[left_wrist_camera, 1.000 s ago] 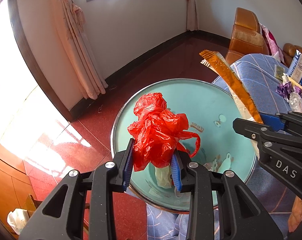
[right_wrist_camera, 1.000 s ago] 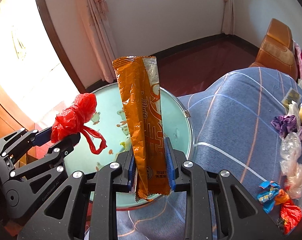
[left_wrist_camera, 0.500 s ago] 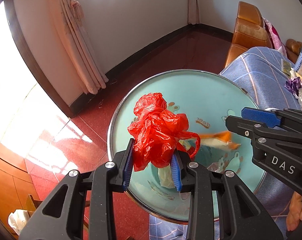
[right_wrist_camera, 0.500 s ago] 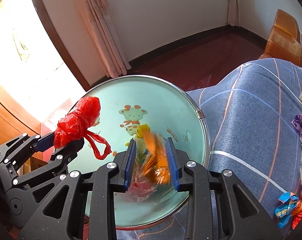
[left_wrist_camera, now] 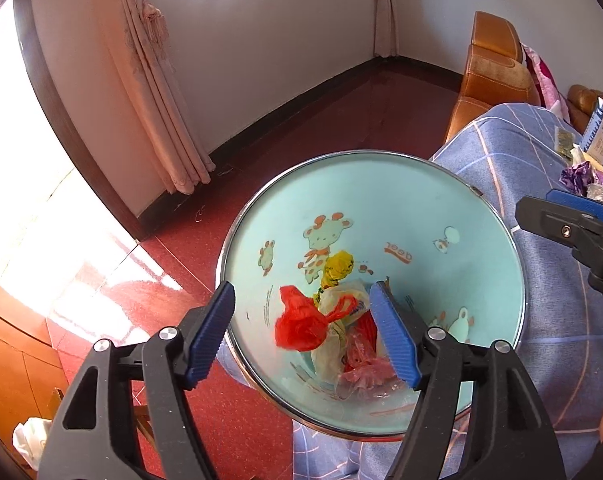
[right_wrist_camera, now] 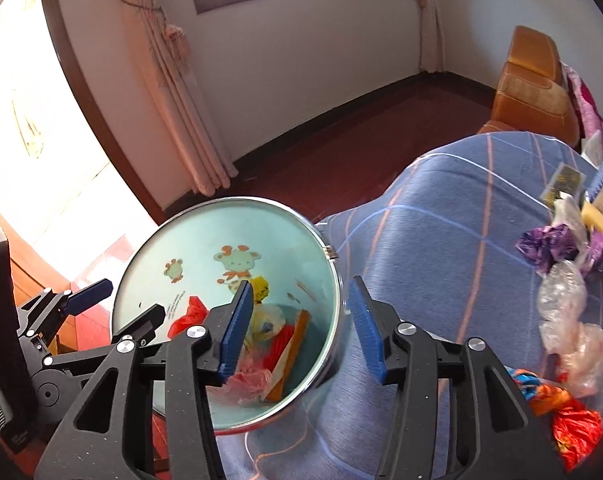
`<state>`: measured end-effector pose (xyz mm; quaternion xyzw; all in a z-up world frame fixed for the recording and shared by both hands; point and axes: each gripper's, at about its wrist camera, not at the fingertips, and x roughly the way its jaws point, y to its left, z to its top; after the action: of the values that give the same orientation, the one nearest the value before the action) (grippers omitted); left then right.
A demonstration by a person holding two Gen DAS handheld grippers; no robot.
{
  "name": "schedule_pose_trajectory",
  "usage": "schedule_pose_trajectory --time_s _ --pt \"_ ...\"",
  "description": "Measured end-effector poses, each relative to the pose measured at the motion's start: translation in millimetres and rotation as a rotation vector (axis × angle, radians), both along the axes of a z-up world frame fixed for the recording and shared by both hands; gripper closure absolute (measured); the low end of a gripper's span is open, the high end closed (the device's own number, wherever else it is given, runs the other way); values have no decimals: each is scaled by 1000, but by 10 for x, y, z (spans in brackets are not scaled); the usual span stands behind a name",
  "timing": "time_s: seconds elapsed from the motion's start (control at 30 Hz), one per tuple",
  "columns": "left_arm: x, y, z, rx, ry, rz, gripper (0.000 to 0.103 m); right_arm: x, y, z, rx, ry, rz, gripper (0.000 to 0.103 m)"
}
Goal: Collect trash
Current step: 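Move back to the pile and grasp the black braided rope coil with right tool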
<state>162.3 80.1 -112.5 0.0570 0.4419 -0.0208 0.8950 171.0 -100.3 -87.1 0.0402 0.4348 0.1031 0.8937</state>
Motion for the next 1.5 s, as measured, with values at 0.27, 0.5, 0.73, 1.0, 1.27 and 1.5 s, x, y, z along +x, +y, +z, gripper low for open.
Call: schedule_pose_trajectory --time_s 0.27,0.5,0.73,1.0,1.27,1.5 --pt "-186 -274 207 -6 -41 -60 28 -227 -339 73 -10 -6 -58 51" --pt "-381 -640 306 -13 -56 -139 20 -595 -812 226 -22 -31 -118 51" --pt "-596 -1061 323 -2 -61 -252 20 -994 -1420 304 -70 -38 -192 51" --pt "-779 -1478 284 35 -44 -351 20 -1371 -1841 204 -128 21 -173 50" --pt "-878 -1611 330 60 -49 -379 20 -1389 -1785 -88 -147 104 -22 37" --pt "-830 -1631 378 65 -44 -365 20 -1364 -1674 -308 -175 127 44 67"
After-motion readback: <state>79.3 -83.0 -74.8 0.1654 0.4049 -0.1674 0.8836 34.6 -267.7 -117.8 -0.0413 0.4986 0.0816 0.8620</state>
